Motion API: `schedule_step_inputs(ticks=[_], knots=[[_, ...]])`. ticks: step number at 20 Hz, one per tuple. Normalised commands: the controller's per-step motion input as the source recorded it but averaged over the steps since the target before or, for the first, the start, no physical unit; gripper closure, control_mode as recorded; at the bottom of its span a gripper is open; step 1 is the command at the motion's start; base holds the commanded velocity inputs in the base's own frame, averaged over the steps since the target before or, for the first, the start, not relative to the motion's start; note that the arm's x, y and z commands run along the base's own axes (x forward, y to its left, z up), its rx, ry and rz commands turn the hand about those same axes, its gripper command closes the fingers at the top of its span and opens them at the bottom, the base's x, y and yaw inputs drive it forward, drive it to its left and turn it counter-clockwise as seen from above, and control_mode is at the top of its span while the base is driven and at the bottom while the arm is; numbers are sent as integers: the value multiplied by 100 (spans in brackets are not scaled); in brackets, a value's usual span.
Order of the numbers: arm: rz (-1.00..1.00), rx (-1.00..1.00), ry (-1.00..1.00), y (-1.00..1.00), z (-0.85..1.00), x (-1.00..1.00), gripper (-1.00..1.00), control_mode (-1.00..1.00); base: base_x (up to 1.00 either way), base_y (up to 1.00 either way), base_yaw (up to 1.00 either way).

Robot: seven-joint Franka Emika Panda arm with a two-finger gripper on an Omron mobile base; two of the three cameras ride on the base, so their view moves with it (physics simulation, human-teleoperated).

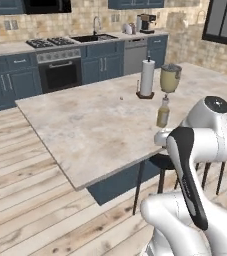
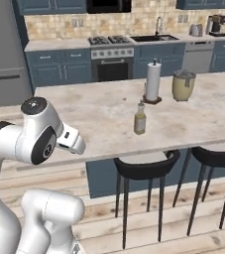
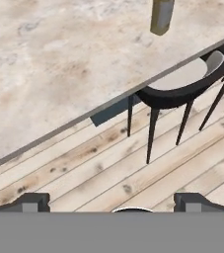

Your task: Move the oil and vinegar bottle and shaker from the cabinet to the dining counter.

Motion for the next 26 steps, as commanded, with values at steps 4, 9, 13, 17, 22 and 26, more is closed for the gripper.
schedule_step_inputs(ticks=[4, 9, 13, 17, 22, 26], knots=[[0, 0, 0, 0, 0, 0, -100, 100, -27, 81, 30], [0, 0, 0, 0, 0, 0, -100, 100, -7, 91, 17], [0, 0, 0, 0, 0, 0, -100, 100, 0, 94, 10], [0, 0, 0, 0, 0, 0, -100, 100, 20, 94, 6], [0, 0, 0, 0, 0, 0, -100, 100, 46, 86, 3], [0, 0, 0, 0, 0, 0, -100, 100, 72, 65, 2]])
